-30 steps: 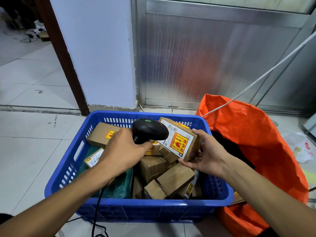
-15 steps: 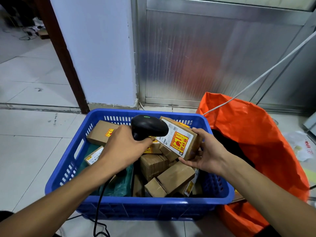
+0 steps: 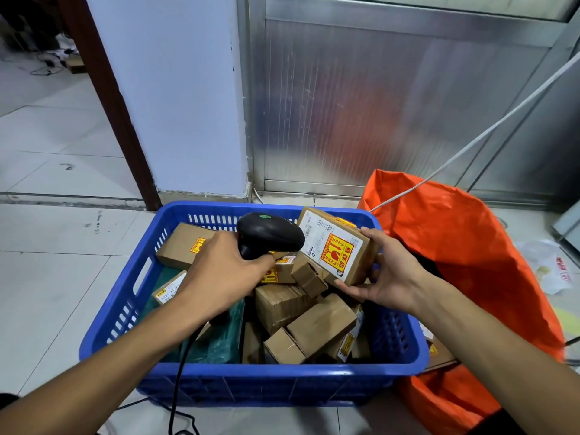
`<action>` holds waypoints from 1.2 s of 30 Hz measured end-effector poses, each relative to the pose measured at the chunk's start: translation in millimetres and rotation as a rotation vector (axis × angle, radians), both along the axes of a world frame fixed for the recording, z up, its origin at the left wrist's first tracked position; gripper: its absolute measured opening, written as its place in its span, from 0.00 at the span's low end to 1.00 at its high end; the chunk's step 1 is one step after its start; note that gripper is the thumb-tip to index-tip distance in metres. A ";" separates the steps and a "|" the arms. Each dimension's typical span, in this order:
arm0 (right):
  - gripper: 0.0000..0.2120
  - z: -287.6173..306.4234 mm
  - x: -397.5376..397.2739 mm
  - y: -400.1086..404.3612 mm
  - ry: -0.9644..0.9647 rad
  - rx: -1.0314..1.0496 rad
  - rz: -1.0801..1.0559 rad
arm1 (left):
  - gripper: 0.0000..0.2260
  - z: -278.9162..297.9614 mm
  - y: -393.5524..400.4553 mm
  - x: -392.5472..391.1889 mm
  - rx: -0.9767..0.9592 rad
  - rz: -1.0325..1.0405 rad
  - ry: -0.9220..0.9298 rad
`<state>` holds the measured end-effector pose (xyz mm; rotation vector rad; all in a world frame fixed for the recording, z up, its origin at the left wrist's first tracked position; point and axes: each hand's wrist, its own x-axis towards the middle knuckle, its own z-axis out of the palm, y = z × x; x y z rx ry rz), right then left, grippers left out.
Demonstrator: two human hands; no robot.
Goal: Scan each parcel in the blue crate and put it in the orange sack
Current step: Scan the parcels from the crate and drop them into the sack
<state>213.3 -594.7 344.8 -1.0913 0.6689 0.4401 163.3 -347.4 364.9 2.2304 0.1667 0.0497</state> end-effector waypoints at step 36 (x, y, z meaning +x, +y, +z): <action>0.22 -64.9 19.5 -168.8 0.230 -0.437 -0.388 | 0.27 -53.4 11.2 23.0 0.003 -0.023 0.076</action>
